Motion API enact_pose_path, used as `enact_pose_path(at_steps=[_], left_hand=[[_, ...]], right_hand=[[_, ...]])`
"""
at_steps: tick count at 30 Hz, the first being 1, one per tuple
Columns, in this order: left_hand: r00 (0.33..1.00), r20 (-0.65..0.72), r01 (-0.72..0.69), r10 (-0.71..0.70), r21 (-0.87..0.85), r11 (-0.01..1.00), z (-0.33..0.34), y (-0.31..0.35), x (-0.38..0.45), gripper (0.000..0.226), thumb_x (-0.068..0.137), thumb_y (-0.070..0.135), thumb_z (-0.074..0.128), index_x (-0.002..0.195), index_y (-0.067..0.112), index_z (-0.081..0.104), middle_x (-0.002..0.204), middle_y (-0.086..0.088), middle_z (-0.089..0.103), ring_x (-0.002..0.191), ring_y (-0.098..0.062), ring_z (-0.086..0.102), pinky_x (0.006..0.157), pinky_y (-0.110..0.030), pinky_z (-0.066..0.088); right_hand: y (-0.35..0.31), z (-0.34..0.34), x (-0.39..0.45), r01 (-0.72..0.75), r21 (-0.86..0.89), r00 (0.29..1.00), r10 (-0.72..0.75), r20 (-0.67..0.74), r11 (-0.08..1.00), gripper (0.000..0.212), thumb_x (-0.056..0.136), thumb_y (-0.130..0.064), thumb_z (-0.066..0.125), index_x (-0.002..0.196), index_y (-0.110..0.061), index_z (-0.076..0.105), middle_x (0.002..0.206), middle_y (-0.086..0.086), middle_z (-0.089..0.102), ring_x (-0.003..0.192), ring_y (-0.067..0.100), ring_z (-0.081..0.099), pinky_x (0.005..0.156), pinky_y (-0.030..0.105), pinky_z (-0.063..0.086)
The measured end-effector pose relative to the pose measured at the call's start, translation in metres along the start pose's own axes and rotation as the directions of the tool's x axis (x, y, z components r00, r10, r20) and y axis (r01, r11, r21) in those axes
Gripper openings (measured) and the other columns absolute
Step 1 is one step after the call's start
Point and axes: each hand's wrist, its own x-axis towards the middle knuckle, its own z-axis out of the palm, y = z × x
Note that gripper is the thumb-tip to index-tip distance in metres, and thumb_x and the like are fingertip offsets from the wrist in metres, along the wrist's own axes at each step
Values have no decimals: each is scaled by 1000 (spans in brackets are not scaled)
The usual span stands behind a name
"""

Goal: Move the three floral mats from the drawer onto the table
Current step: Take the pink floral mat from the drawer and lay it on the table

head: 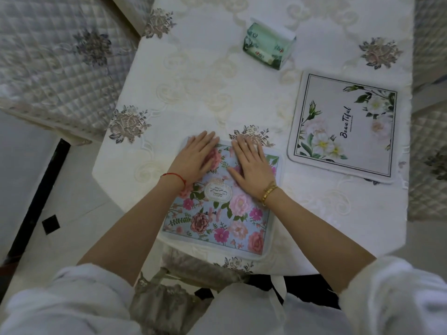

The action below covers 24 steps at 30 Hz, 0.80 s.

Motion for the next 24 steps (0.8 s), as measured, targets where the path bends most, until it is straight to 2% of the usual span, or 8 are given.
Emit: enact_pose_path(at_steps=[4, 10, 15, 19, 21, 24], left_hand=[[1000, -12, 13, -13, 38, 999, 6, -4, -5, 60, 102, 35, 36, 153, 18, 11, 162, -3, 7, 149, -21, 3, 122, -40, 4], [993, -24, 117, -117, -8, 993, 6, -11, -15, 68, 99, 47, 36, 153, 16, 10, 162, -2, 6, 149, -17, 2, 122, -35, 4], [981, -74, 172, -177, -75, 982, 0, -15, -24, 74, 95, 48, 46, 153, 13, 15, 161, -3, 14, 148, -17, 10, 122, -32, 9], [964, -64, 251, -259, -106, 962, -4, -18, -39, 79, 92, 46, 54, 152, 11, 16, 161, -4, 14, 148, -20, 9, 121, -33, 10], [975, -52, 212, -218, -102, 972, -3, -11, -49, 79, 92, 44, 56, 152, 12, 17, 161, -5, 14, 149, -19, 8, 121, -36, 11], [997, -23, 75, -78, -110, 991, 5, 11, -62, 76, 93, 46, 52, 153, 19, 14, 161, 0, 11, 149, -14, 3, 121, -37, 13]], right_hand=[[7, 0, -7, 8, 45, 1000, -9, 14, 999, 75, 97, -57, 29, 154, -17, 0, 163, 1, -3, 149, 16, -7, 122, 42, 2], [36, -5, -36, -63, 53, 998, 62, 20, 997, 78, 96, -59, 31, 154, -18, -1, 162, -1, -2, 149, 13, -7, 122, 39, 2], [52, -14, -54, -108, 73, 994, 108, 14, 991, 81, 94, -62, 33, 154, -17, 3, 163, -1, 2, 149, 14, 0, 122, 36, 1], [50, -18, -61, -161, 79, 987, 162, -4, 984, 81, 92, -59, 33, 153, -12, 7, 162, 4, 6, 150, 19, 2, 122, 34, -1], [40, -18, -64, -149, 100, 988, 151, -19, 984, 78, 94, -55, 33, 153, -13, 6, 162, 5, 5, 150, 20, 0, 122, 35, -1], [10, -10, -63, -10, 106, 1000, 10, 4, 994, 73, 97, -53, 32, 154, -17, 3, 162, 4, 2, 150, 18, -4, 123, 40, 2]])
